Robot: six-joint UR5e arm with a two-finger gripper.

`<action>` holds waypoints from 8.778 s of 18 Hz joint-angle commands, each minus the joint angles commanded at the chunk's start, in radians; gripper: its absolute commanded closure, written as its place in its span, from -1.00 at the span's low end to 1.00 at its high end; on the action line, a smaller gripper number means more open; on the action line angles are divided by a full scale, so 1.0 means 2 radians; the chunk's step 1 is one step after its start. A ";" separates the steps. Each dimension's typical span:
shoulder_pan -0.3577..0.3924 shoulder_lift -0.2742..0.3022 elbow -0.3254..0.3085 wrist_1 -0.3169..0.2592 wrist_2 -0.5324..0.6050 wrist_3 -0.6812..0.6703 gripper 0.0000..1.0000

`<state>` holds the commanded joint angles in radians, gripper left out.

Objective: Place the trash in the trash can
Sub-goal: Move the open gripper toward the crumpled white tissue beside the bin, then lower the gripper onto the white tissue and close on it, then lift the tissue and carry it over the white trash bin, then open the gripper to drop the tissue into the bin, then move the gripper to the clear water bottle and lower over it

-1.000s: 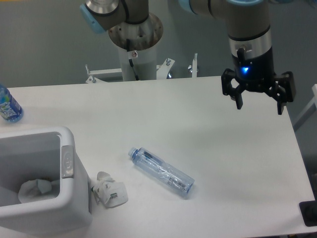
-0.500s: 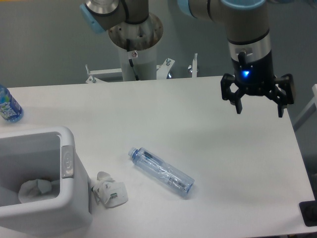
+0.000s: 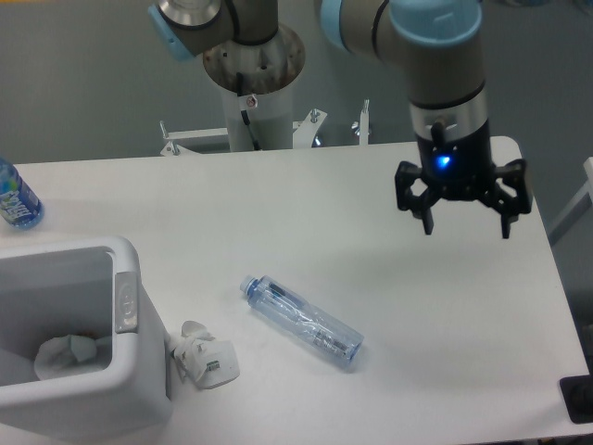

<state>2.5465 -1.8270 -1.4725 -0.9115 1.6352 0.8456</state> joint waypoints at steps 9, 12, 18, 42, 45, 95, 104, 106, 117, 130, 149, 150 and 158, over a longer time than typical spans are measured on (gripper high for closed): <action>-0.027 -0.025 -0.052 0.002 -0.100 -0.048 -1.00; -0.039 -0.025 -0.076 0.006 -0.108 -0.023 -1.00; -0.071 -0.044 -0.103 0.009 -0.131 0.093 -1.00; -0.198 -0.121 -0.162 0.114 -0.141 0.078 -1.00; -0.198 -0.124 -0.162 0.114 -0.140 0.077 -1.00; -0.123 -0.040 -0.141 0.114 -0.208 0.036 1.00; -0.071 0.022 -0.077 0.114 -0.323 -0.108 1.00; -0.070 0.027 -0.050 0.114 -0.324 -0.159 1.00; -0.163 0.090 -0.005 0.112 -0.340 -0.359 1.00; -0.213 0.055 -0.038 0.114 -0.340 -0.333 -0.19; -0.118 0.038 -0.038 0.108 -0.109 -0.484 -1.00; -0.114 0.035 -0.041 0.104 -0.092 -0.502 -1.00; -0.084 -0.033 -0.041 0.078 -0.081 -0.543 -1.00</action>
<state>2.3791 -1.8928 -1.5540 -0.7547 1.4742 -0.2408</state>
